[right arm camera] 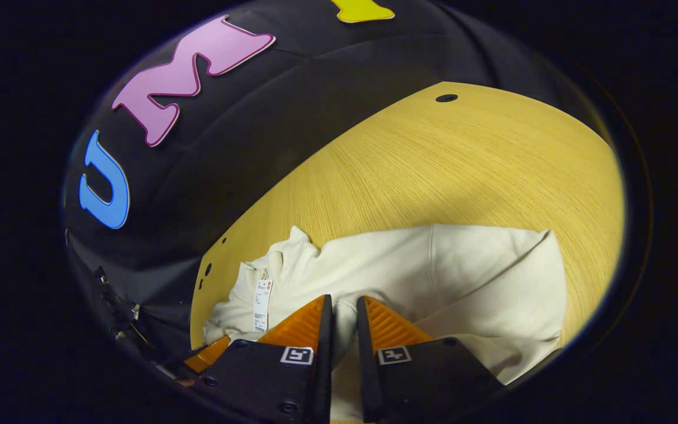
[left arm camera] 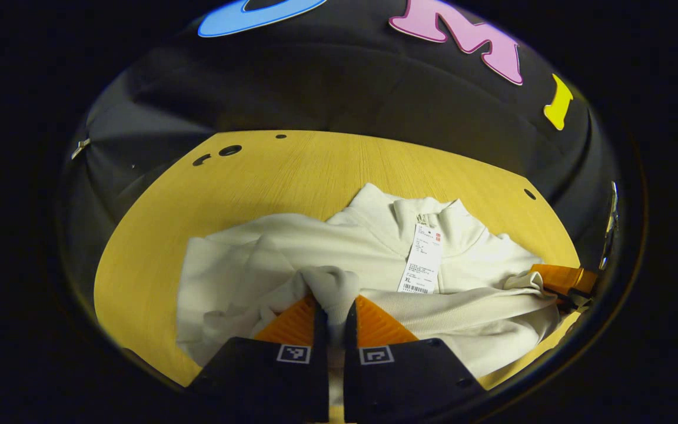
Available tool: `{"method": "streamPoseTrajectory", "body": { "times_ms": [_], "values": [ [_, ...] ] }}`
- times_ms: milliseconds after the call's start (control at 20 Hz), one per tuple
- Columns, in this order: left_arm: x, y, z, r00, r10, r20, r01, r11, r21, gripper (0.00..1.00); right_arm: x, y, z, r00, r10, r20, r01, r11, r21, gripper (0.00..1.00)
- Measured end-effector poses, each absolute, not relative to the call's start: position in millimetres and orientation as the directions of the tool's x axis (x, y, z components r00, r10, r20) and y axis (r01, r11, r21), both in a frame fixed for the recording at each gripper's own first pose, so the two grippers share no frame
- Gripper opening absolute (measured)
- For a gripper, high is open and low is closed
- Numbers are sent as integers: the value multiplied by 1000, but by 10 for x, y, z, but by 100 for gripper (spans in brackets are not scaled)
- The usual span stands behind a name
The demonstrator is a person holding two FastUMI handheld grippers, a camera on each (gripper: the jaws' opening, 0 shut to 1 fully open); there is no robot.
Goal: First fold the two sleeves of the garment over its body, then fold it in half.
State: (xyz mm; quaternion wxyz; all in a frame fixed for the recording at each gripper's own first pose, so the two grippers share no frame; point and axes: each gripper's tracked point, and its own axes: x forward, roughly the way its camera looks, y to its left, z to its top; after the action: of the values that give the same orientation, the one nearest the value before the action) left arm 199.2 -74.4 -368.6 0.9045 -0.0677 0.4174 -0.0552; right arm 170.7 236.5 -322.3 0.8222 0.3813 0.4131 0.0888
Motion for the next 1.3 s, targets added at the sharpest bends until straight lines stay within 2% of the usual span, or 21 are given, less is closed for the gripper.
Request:
{"method": "streamPoseTrajectory", "body": {
  "times_ms": [100, 150, 200, 300, 350, 500, 600, 650, 1150, 1200, 1250, 1300],
  "values": [
    [2002, -727, -3675, 648, -147, -748, 35, 986, -163, 23, 1690, 2404, -3164, 638, 474, -607, 175, 678, 714, 36],
    [2001, -732, -3655, 647, -143, -749, 32, 986, -161, 25, 1688, 2432, -3121, 639, 484, -598, 175, 666, 725, 34],
    [1993, -729, -3670, 644, -137, -753, 34, 988, -151, 28, 1685, 2437, -3085, 640, 484, -597, 178, 662, 728, 59],
    [1979, -717, -3598, 652, -123, -748, 37, 991, -130, 31, 1679, 2384, -3005, 654, 468, -594, 180, 666, 724, 69],
    [1964, -742, -3551, 661, -127, -739, 39, 990, -135, 34, 1678, 2337, -2945, 671, 453, -588, 177, 671, 720, 71],
    [1944, -775, -3331, 712, -139, -689, 59, 989, -139, 73, 1607, 2258, -2772, 685, 447, -576, 169, 671, 722, 84],
    [1916, -736, -3176, 748, -134, -650, 69, 990, -126, 83, 1557, 2187, -2687, 697, 430, -574, 152, 693, 705, 88],
    [1888, -706, -3108, 761, -134, -635, 72, 990, -123, 84, 1534, 2168, -2643, 701, 423, -574, 145, 703, 696, 88],
    [1391, -392, -2714, 773, -166, -612, 93, 984, -150, 84, 1058, 1967, -2186, 721, 460, -518, 44, 716, 697, 94],
    [1327, -383, -2686, 773, -172, -610, 100, 984, -149, 84, 1006, 1943, -2124, 725, 466, -508, 34, 712, 701, 80],
    [1271, -385, -2659, 773, -177, -610, 109, 983, -148, 84, 966, 1937, -2062, 728, 473, -497, 23, 707, 707, 94],
    [1207, -397, -2632, 771, -186, -609, 120, 982, -147, 84, 918, 1938, -1998, 728, 482, -487, 10, 703, 711, 94]
  ]
}}
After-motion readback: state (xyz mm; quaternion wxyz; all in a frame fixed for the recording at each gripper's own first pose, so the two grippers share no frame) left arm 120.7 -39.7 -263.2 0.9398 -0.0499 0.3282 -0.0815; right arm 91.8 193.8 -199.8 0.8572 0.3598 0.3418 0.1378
